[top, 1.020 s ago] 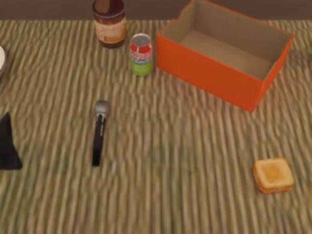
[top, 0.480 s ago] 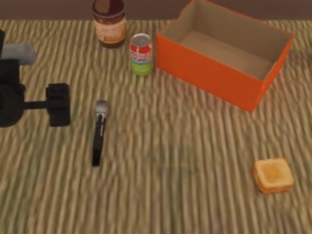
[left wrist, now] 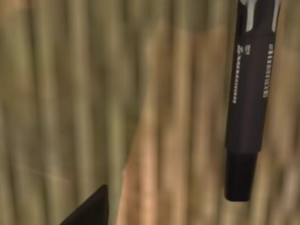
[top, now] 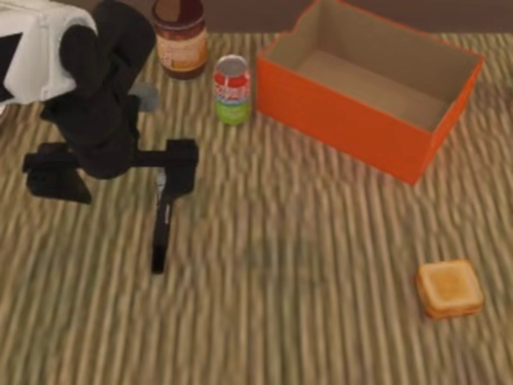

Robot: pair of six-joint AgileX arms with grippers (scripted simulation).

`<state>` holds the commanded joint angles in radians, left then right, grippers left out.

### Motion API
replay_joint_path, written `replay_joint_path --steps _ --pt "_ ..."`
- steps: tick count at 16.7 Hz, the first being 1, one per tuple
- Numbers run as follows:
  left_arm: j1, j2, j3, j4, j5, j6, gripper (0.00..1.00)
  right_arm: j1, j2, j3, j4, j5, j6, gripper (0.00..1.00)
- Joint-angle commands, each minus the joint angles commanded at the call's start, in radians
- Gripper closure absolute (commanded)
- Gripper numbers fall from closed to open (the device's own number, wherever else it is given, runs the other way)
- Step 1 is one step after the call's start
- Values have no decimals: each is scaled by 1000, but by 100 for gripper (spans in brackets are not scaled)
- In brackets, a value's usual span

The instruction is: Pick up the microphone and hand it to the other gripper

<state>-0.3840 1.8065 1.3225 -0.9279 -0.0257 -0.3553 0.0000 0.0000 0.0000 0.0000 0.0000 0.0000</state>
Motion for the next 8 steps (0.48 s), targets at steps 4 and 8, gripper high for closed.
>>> replay_joint_path --steps 4,8 --pt "-29 127 105 -62 -2 -27 0 0 0 0 0 0 0 0" --pt "-30 134 112 -66 -2 -28 0 0 0 0 0 0 0 0"
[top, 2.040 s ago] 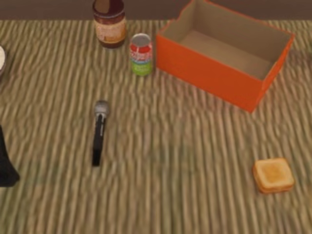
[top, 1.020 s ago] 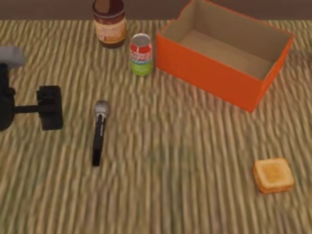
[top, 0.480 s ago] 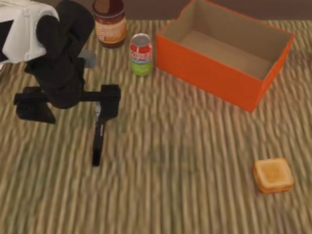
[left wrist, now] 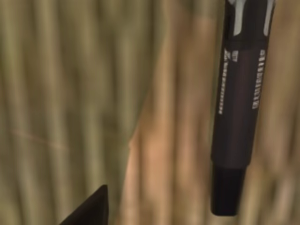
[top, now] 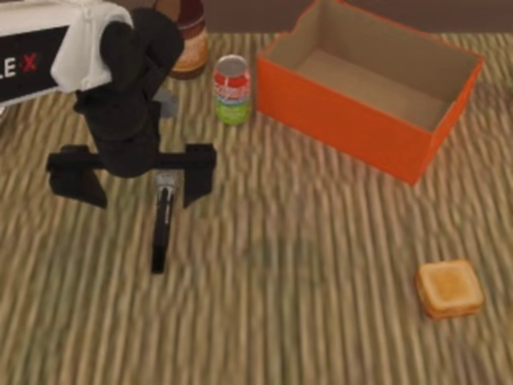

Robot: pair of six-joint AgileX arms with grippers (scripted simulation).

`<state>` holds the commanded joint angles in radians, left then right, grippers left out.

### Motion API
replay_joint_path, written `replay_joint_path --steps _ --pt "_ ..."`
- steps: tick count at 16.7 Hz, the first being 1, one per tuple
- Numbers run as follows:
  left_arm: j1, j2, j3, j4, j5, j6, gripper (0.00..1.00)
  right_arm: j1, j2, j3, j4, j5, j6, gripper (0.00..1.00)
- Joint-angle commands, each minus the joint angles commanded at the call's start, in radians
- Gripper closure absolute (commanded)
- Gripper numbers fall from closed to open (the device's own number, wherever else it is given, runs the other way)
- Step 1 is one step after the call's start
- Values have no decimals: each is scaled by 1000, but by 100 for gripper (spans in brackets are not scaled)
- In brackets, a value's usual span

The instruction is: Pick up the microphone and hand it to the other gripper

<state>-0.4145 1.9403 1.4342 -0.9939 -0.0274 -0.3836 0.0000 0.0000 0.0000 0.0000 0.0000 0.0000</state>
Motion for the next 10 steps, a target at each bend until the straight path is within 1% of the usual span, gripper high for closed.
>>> replay_joint_path --steps 4,10 --pt "4 21 -23 41 0 4 0 0 0 0 0 0 0 0" --pt "8 150 -130 287 2 10 0 0 0 0 0 0 0 0"
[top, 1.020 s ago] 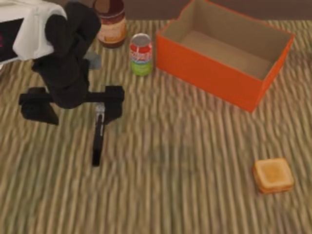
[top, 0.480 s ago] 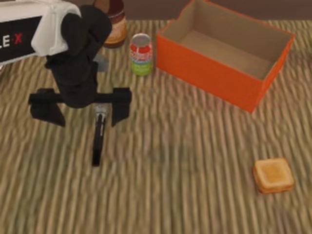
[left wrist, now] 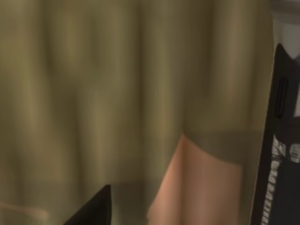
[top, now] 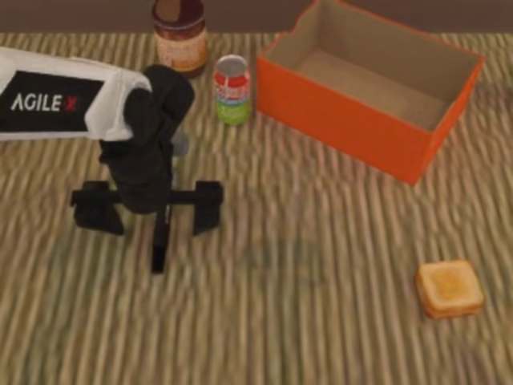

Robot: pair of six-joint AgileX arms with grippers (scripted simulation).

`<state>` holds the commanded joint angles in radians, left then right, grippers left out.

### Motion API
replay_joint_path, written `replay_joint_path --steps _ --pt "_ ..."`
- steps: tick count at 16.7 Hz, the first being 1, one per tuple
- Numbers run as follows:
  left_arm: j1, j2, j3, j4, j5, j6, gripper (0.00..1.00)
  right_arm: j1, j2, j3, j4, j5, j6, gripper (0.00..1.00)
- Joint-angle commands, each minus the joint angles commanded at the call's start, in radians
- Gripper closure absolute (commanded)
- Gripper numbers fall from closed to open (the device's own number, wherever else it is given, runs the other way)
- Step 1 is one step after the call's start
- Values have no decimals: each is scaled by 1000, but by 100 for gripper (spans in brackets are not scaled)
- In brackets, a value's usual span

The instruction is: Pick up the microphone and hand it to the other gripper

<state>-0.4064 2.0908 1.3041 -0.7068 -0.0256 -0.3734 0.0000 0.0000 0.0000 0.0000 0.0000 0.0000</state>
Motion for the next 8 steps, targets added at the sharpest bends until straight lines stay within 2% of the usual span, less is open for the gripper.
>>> replay_joint_path --steps 6,8 --pt "1 34 -27 55 0 1 0 0 0 0 0 0 0 0" --pt "1 34 -27 55 0 1 15 0 0 0 0 0 0 0"
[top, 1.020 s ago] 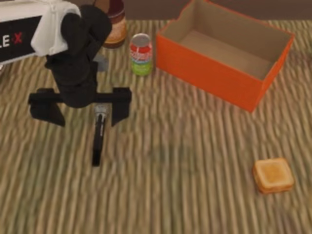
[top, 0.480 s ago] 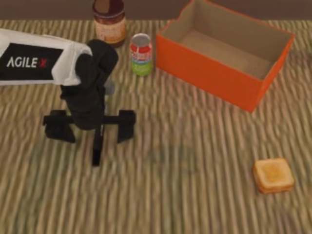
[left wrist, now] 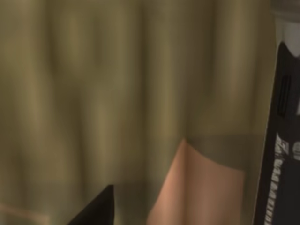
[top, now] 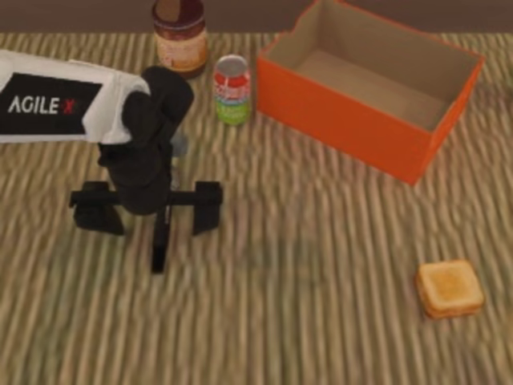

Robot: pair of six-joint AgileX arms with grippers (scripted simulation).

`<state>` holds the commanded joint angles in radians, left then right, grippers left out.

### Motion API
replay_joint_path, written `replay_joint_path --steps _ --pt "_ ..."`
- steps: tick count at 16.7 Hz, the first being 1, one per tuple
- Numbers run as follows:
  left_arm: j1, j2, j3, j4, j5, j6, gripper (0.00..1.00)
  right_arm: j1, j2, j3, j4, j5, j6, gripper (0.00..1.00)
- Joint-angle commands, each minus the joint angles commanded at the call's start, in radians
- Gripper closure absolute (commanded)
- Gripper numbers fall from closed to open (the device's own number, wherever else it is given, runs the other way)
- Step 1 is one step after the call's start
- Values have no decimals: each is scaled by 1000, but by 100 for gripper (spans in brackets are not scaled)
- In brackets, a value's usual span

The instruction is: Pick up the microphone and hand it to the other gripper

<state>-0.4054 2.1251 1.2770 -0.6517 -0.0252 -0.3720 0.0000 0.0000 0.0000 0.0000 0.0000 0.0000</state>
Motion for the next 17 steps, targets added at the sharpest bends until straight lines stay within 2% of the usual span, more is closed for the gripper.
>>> replay_joint_path --steps 11,17 --pt "0 0 0 0 0 0 98 0 0 0 0 0 0 0" --pt "0 0 0 0 0 0 100 0 0 0 0 0 0 0"
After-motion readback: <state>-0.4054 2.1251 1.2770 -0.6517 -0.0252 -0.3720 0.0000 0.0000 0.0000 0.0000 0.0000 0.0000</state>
